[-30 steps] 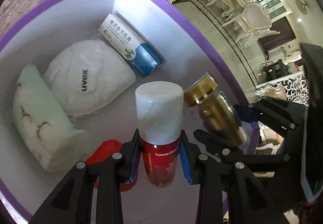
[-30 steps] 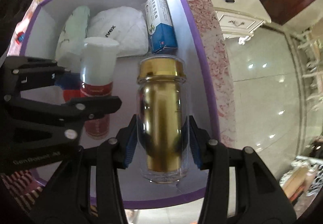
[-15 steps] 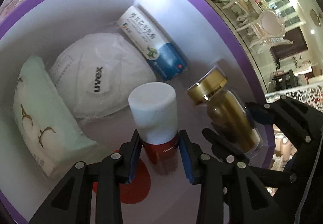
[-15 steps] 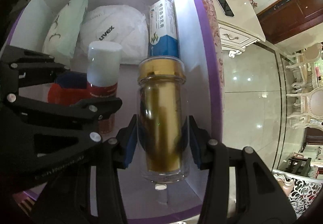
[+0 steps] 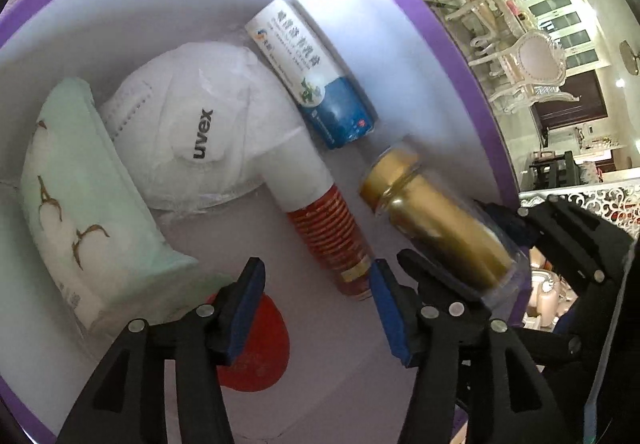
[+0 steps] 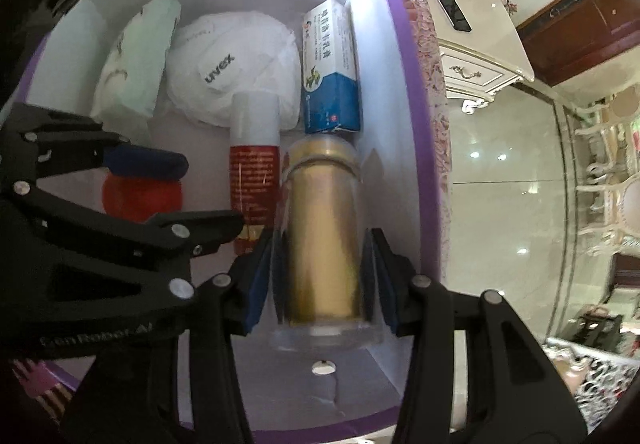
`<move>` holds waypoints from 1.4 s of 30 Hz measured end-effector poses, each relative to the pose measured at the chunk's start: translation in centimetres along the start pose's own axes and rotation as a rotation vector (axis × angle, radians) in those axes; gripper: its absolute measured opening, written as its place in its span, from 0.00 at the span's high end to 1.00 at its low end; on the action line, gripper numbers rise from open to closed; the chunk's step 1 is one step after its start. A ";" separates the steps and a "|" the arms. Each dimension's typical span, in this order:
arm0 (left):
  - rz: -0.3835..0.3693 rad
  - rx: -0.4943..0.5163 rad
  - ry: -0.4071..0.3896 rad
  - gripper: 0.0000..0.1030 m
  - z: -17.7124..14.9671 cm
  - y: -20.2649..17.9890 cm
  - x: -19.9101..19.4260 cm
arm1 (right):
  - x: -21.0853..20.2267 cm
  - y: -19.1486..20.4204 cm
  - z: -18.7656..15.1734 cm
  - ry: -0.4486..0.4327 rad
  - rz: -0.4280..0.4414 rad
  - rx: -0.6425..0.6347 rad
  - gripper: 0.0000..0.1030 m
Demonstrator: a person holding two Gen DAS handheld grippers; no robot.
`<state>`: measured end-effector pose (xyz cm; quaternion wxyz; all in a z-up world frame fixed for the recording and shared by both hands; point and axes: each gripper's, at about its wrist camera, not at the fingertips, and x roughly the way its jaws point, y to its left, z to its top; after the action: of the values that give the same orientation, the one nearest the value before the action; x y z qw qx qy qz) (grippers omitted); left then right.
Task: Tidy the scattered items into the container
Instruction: 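Lower both items into the box and open both grippers, then withdraw both grippers from the box toward the remaining table items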
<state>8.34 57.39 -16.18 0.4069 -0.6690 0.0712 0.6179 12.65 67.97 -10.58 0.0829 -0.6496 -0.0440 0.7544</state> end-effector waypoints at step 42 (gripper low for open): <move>0.125 0.185 -0.186 0.05 -0.8 -3.1 -8.5 | -3.8 1.0 -1.5 -0.105 0.072 0.079 0.52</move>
<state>8.86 55.46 -7.38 0.4324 -0.5627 0.1315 0.6922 14.64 66.20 -7.32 0.0787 -0.6068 0.0048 0.7910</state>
